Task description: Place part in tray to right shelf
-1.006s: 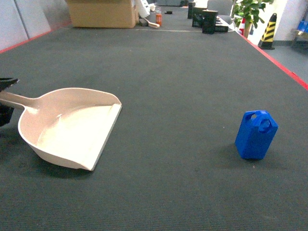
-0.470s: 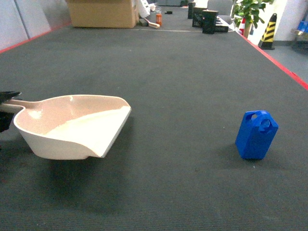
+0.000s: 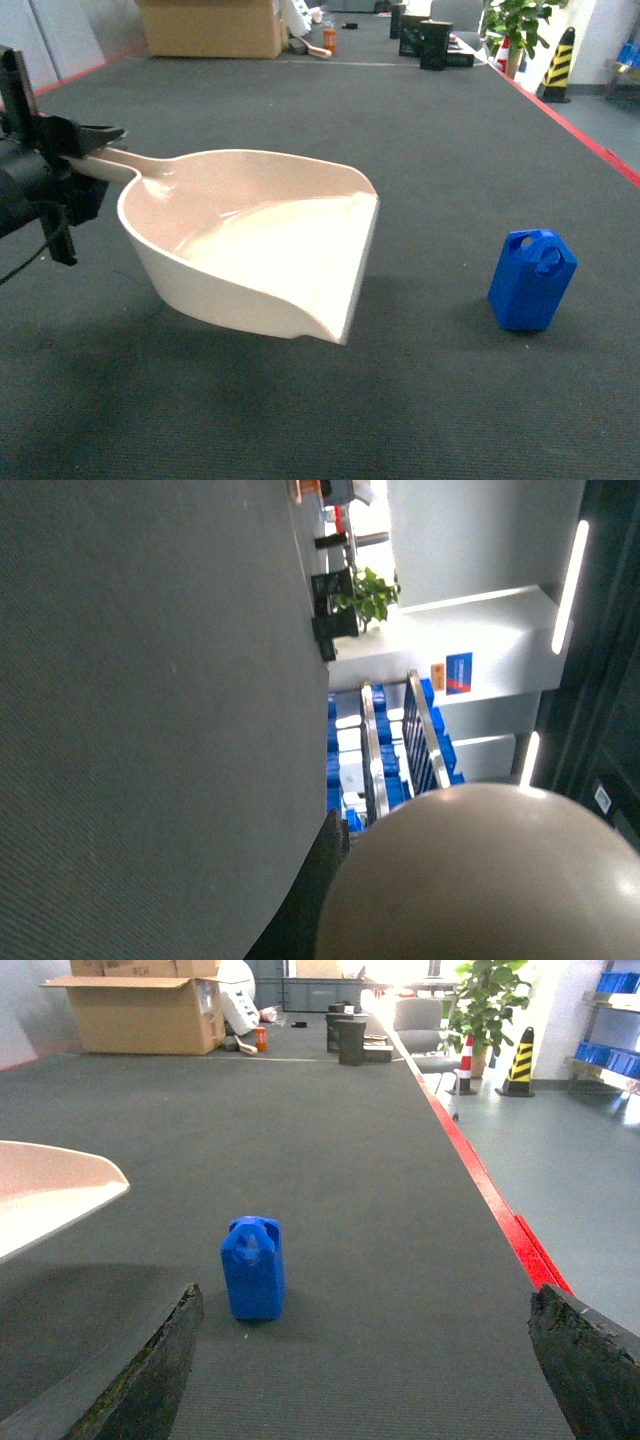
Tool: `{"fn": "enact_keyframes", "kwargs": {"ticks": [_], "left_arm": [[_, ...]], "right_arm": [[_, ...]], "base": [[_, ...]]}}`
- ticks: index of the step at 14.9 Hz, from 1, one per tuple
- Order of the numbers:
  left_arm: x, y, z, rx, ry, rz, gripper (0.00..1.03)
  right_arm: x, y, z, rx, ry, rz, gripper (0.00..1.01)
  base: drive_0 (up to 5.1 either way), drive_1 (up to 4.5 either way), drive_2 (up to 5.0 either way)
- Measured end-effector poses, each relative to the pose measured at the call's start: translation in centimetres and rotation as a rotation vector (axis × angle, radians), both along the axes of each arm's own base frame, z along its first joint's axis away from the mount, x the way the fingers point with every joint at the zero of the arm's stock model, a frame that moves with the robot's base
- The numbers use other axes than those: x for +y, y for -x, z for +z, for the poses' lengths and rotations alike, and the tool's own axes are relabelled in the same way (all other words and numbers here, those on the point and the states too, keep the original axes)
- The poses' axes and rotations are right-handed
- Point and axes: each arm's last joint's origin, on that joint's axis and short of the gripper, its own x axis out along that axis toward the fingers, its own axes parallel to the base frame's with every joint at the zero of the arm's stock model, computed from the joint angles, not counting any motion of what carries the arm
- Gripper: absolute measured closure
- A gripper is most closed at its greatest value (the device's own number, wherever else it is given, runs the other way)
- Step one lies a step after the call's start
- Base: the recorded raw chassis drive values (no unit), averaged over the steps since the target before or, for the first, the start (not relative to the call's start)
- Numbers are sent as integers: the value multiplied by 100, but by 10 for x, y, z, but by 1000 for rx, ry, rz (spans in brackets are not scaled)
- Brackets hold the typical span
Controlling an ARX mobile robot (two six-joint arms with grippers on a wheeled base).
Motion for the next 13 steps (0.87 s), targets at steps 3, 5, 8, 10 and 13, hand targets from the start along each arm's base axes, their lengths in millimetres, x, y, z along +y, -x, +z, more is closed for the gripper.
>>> {"fn": "enact_keyframes", "kwargs": {"ticks": [3,5,8,10,13], "left_arm": [[-42,3,6,-15,14,-47,91],[-72,14,18,-35,38,-126,91],[-113,31,17,-27,32,-252,91],[-119,34,16,-29,15,-270,91],[-120,36,20,-49,-11,-276,91]], "right_arm": [[0,0,0,0,0,0,3],[0,0,0,0,0,0,3],[0,0,0,0,0,0,3],[0,0,0,0,0,0,3],[0,0,0,0,0,0,3]], "base": [[0,0,0],[0,0,0],[0,0,0],[0,0,0],[0,0,0]]}}
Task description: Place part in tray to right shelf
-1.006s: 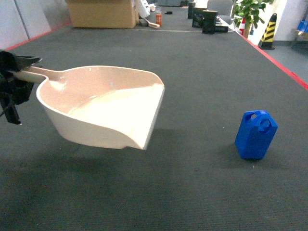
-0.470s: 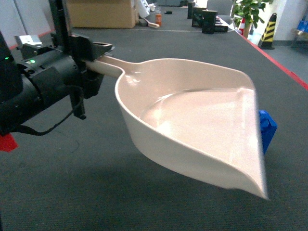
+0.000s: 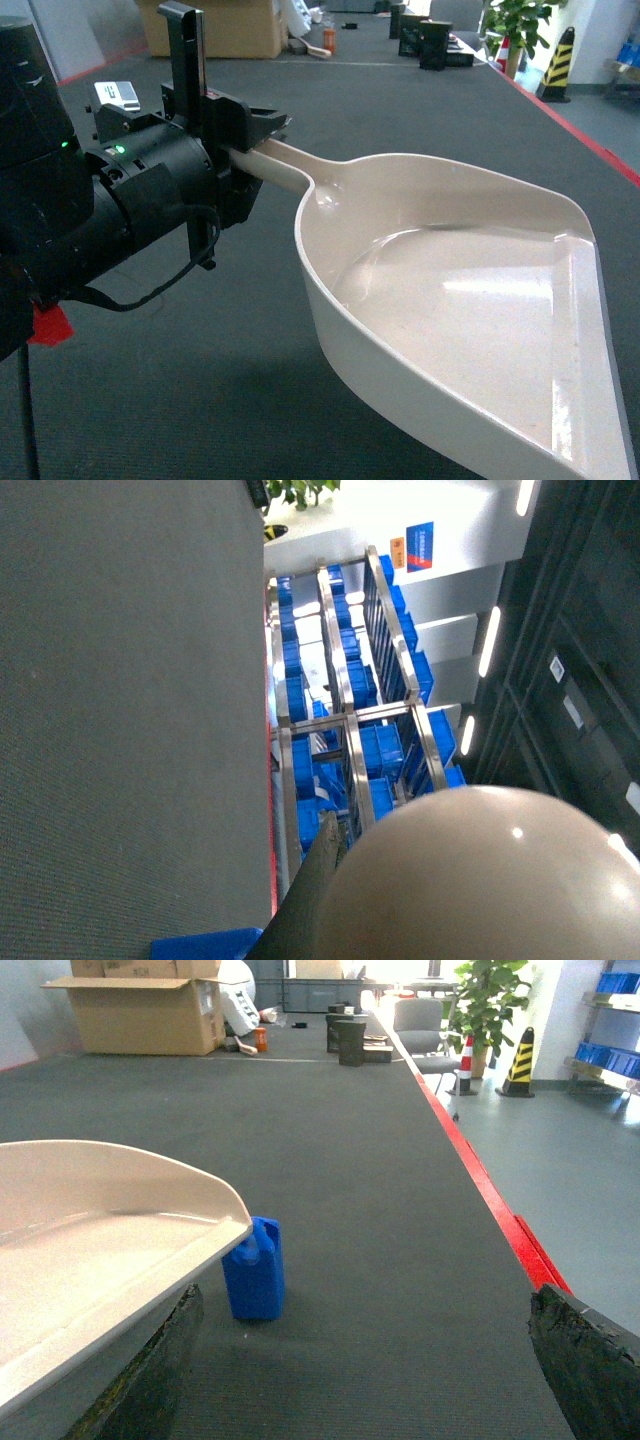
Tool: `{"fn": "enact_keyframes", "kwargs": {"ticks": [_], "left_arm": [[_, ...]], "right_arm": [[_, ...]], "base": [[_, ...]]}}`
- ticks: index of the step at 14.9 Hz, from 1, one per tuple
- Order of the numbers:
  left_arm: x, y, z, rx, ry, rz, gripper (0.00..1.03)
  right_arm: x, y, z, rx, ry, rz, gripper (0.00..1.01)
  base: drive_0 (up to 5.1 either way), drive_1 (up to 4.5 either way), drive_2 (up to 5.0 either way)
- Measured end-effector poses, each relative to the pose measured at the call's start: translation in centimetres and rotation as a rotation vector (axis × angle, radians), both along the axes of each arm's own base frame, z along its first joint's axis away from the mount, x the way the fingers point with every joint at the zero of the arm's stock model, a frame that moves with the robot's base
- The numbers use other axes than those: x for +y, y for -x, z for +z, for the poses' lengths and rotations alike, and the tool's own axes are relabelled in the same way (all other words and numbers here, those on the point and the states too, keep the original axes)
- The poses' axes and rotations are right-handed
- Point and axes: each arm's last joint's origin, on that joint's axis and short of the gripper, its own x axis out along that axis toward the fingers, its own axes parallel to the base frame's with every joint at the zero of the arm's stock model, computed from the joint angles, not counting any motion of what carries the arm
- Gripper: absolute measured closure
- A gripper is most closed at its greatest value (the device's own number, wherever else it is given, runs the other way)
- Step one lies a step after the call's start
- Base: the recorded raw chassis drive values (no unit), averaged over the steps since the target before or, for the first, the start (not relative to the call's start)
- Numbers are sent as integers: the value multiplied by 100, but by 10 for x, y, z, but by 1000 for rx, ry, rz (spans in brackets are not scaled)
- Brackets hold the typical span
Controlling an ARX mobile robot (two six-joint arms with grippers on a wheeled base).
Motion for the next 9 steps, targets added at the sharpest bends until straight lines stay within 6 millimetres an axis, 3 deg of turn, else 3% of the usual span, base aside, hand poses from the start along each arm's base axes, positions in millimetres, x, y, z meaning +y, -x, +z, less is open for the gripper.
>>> {"fn": "enact_keyframes", "kwargs": {"ticks": [7,9], "left_arm": [[0,0,2,-8,1,0,91],[0,0,2,-8,0,1,91]], "right_arm": [[0,0,0,0,0,0,3],[-5,-7,-2,220,46,-74,3]], "base": [[0,0,0],[0,0,0]]}}
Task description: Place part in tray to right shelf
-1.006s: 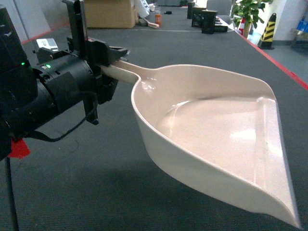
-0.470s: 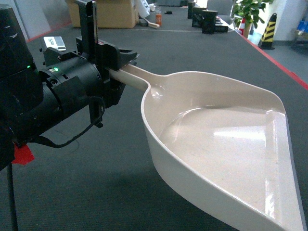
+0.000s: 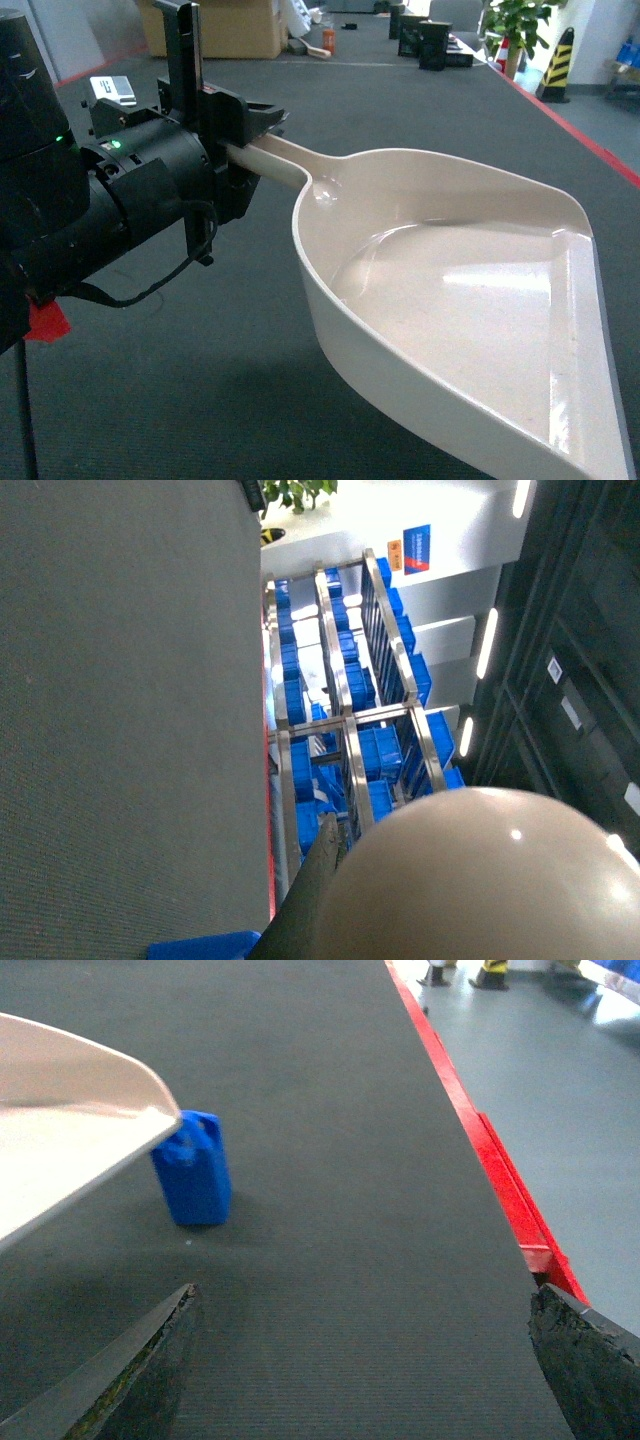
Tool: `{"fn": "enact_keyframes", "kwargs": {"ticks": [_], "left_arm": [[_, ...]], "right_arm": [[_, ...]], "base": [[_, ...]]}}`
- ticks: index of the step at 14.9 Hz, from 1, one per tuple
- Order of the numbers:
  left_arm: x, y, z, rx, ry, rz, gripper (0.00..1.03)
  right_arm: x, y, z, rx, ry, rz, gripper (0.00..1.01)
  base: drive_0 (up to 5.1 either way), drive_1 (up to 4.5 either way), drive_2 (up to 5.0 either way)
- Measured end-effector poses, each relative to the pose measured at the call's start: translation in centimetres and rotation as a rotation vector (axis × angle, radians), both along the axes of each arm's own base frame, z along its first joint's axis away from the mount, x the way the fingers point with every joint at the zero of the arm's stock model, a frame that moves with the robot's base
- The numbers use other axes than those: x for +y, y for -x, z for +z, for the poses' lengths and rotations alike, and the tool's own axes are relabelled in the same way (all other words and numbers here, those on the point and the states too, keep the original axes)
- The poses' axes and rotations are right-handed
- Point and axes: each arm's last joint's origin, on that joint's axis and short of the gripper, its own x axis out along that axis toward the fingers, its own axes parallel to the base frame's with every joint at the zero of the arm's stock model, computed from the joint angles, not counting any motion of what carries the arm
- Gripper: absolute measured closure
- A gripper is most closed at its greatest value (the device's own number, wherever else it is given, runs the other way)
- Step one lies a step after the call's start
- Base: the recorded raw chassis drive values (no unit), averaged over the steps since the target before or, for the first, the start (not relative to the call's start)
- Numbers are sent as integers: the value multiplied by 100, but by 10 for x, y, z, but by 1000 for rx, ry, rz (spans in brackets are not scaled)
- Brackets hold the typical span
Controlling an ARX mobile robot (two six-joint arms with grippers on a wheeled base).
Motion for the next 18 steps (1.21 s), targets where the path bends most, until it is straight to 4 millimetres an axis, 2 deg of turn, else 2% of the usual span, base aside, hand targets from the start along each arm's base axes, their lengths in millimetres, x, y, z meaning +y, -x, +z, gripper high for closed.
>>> {"fn": "enact_keyframes", "kwargs": {"ticks": [2,3,4,6,9,18], "left_arm": [[0,0,0,0,0,-2,91],[0,0,0,-1,0,-3,91],[0,0,0,0,0,-3,91],[0,0,0,1,0,-3,91],[0,0,0,1,0,-3,91],[0,0,0,0,-2,4,91]], "right_arm": [[-14,-15,11,17,-11,-22,3],[-28,-38,17,39,-13,23,3],[-31,-75,1,118,4,116,3],[-26,-102,-9,141,33,175,3],[-19,-131,-31,190,38,217,3],[11,-185,-68,211,32,347,3]], "base": [[0,0,0],[0,0,0],[0,0,0],[0,0,0],[0,0,0],[0,0,0]]}}
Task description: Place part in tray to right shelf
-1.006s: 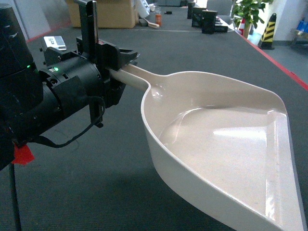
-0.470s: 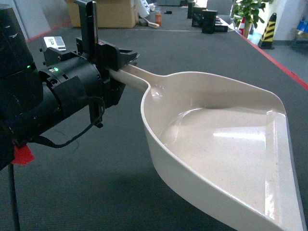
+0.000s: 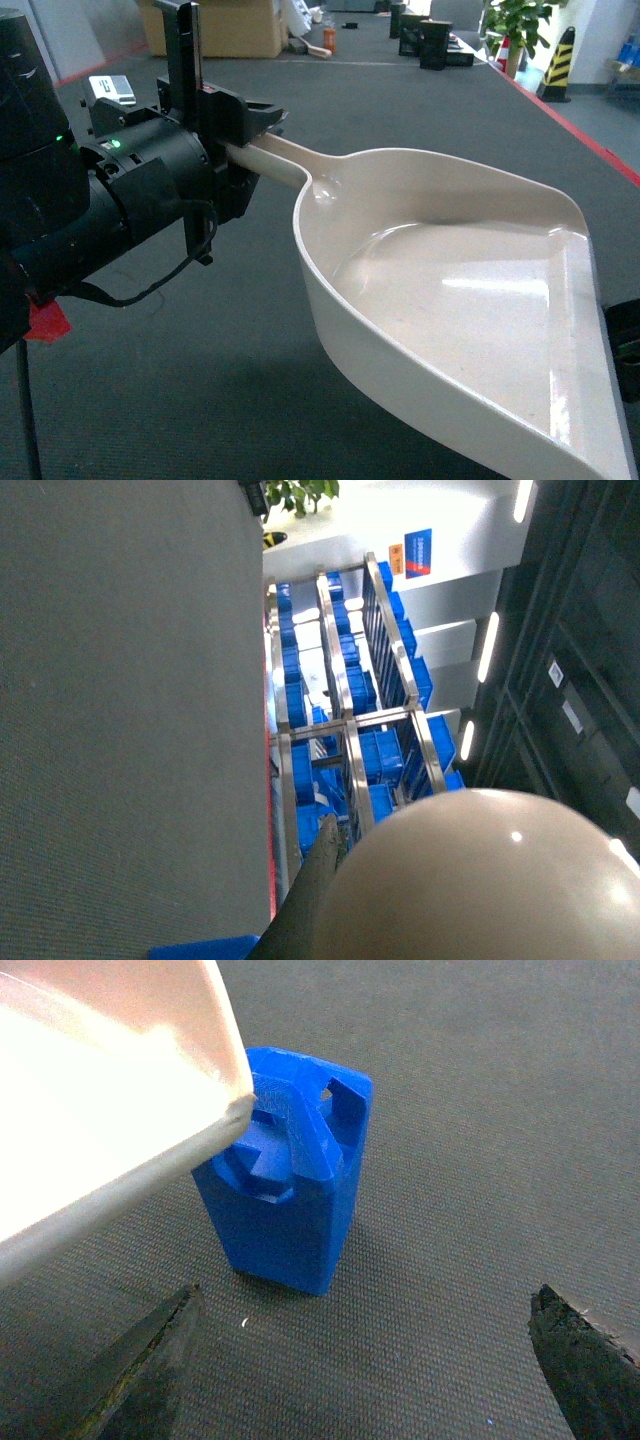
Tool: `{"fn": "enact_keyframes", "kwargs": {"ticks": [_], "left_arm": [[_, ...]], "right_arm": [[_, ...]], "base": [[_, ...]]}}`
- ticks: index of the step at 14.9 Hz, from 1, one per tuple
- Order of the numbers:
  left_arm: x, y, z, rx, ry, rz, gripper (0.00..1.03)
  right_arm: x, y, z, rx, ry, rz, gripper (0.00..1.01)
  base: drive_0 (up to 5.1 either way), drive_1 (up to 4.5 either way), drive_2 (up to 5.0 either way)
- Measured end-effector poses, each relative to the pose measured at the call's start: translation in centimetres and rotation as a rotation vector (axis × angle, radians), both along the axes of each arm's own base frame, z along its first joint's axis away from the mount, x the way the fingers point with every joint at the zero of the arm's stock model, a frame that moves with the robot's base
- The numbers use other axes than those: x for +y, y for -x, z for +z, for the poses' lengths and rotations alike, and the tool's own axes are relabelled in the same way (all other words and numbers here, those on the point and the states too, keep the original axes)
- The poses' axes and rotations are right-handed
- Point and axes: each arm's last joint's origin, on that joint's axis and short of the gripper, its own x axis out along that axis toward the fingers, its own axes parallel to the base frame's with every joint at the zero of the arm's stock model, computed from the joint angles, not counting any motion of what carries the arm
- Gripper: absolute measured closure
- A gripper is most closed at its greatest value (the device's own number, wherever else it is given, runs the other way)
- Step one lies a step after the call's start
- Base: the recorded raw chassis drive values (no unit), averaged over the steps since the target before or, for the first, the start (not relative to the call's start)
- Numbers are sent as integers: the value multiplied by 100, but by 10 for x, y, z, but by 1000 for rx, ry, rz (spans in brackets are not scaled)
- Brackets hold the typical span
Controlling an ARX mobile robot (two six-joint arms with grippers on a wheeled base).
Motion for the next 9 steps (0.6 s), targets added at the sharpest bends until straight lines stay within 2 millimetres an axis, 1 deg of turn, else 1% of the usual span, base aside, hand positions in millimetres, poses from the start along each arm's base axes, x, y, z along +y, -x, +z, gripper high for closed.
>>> {"fn": "enact_keyframes", "kwargs": {"ticks": [1,3,7,8,9], "left_arm": [[0,0,0,-1,-2,3,91],[0,0,0,-2,-3,-4,91],[0,0,0,-7,-13,3,91],[1,-1,0,-10,-19,16,91],[2,-1,0,-10,-19,22,91]], "right_arm": [[1,-5,-3,1,-4,3,3],[10,-20,-13,1,-11,30,3],[36,-61,-27,1,-35,70,3],[38,-68,-29,-9,-44,66,5],[41,-71,-30,-22,-47,69,10]], "base": [[0,0,0],[0,0,0],[0,0,0],[0,0,0],[0,0,0]]}}
